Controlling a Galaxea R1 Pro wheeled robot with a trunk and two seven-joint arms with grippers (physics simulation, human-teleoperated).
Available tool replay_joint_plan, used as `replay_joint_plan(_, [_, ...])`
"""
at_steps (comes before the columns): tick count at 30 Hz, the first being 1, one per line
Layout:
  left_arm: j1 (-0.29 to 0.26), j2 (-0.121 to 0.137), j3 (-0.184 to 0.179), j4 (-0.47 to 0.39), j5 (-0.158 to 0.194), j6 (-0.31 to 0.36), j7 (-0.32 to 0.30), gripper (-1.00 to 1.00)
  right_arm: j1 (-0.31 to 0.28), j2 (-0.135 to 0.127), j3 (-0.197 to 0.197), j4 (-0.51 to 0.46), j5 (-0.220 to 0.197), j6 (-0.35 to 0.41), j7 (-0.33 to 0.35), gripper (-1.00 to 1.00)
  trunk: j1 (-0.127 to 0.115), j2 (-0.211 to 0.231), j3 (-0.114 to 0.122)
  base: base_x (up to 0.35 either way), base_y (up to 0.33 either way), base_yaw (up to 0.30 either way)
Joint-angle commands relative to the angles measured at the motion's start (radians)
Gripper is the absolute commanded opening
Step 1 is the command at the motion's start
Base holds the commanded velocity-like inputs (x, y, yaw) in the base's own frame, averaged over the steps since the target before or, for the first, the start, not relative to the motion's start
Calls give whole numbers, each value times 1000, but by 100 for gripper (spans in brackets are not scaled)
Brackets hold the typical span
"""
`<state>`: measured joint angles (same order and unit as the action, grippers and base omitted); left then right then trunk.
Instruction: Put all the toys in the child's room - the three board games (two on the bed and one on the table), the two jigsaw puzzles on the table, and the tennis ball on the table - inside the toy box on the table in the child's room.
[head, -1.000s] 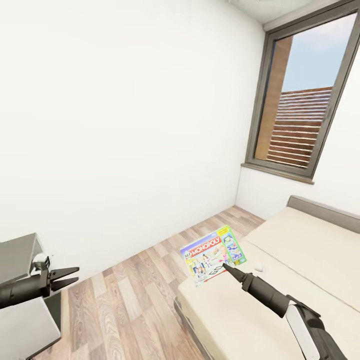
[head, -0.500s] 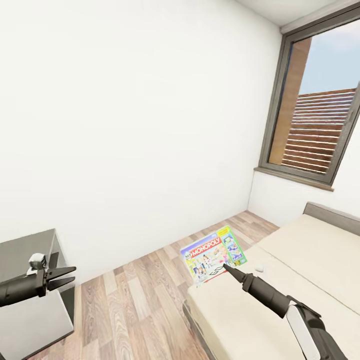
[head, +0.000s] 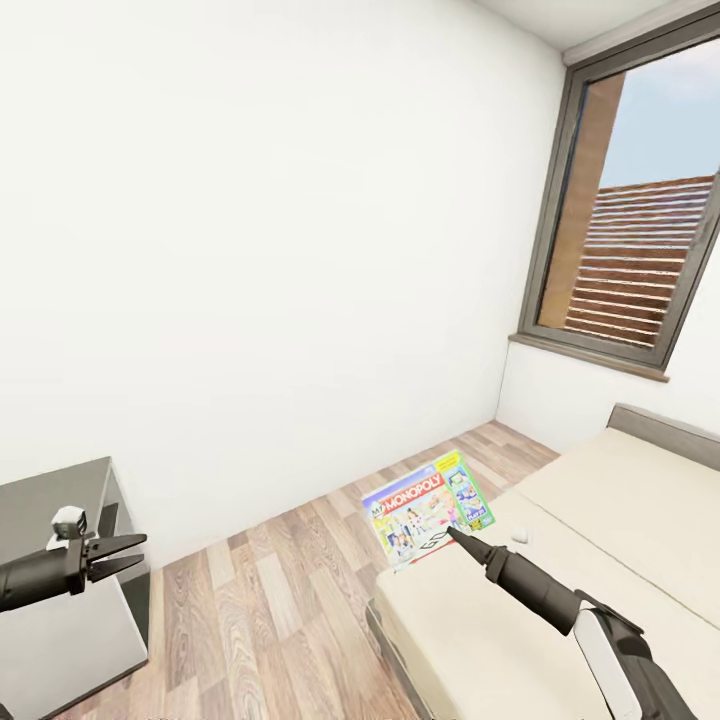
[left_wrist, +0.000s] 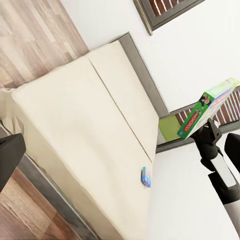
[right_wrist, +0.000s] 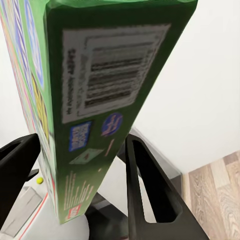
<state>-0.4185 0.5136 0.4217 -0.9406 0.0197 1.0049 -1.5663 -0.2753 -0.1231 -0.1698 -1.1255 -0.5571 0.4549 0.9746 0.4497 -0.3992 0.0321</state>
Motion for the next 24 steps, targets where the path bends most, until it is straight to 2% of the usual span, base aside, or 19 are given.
replay_joint_plan(1, [0,0,0,0,-1,11,-4,100,0,0,1,0,-7,9,1,-100,0,-1,-2,0,0,0])
replay_joint_plan(11, [0,0,1,0,-2,13,-4,100,-1,6,6,0,-6,11,-7,-100,0,-1,-17,0,0,34])
replay_joint_plan(17, [-2,0,2,0,-2,14,-4,100,-1,6,7,0,-4,11,-8,-100,0,-1,-26,-18,1,148])
replay_joint_plan(24, [-2,0,2,1,-3,16,-4,100,-1,7,8,-1,-4,11,-12,-100,0,-1,-35,-191,91,209])
